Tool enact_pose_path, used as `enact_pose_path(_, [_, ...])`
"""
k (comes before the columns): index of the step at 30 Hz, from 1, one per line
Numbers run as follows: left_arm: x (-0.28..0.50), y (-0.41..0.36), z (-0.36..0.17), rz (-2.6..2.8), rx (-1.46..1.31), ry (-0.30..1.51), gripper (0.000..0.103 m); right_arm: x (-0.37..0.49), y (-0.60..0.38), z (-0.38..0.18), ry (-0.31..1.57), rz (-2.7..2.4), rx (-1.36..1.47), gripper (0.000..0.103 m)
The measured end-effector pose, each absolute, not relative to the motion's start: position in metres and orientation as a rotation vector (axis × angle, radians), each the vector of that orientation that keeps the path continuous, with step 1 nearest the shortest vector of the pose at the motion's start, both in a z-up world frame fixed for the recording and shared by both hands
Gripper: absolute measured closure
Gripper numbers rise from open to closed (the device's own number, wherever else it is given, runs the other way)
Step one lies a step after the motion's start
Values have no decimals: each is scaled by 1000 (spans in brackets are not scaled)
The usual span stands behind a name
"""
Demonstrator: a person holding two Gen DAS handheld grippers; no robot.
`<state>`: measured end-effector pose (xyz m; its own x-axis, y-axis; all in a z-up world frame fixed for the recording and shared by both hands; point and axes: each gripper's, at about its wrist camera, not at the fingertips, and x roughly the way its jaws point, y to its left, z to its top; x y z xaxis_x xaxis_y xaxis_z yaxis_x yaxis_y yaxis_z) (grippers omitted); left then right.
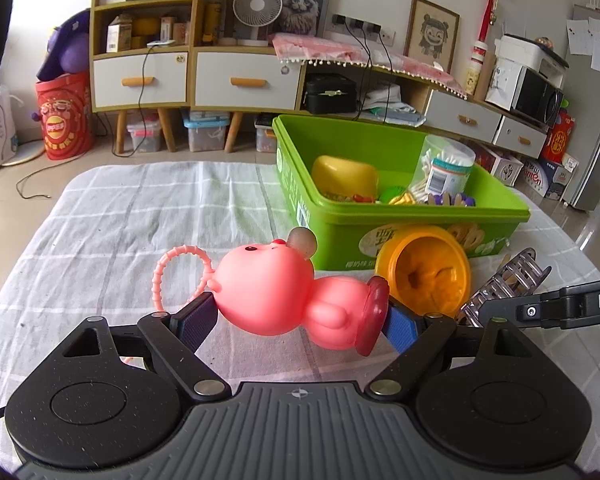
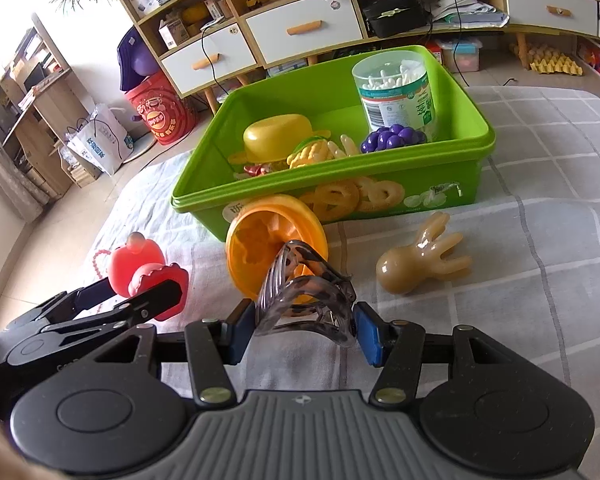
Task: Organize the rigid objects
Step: 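Grasp the brown striped claw clip with the right tool while the left tool grasps the pink pig, then carry the claw clip with the right tool while the left tool carries the pig over the bin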
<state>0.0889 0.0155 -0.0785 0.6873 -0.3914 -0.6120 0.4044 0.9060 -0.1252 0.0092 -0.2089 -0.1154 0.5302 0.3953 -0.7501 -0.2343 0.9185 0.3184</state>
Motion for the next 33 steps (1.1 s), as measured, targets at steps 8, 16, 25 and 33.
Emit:
enact_pose_path(8, [85,15,-62,-454,-11,650,16,10,-218,-104,925,372,228,69])
enact_pose_path(16, [83,10,-52,-464,-35,636,16,12,-223,-95,912,370,260,69])
enact_pose_path(25, [84,-1,-41,-463,-82,612,16,20,-240,-82,891,363,348,69])
enact_pose_path(33, [93,-21,-35,-432,-155,605,16,37,-264,-71,840,312,453,69])
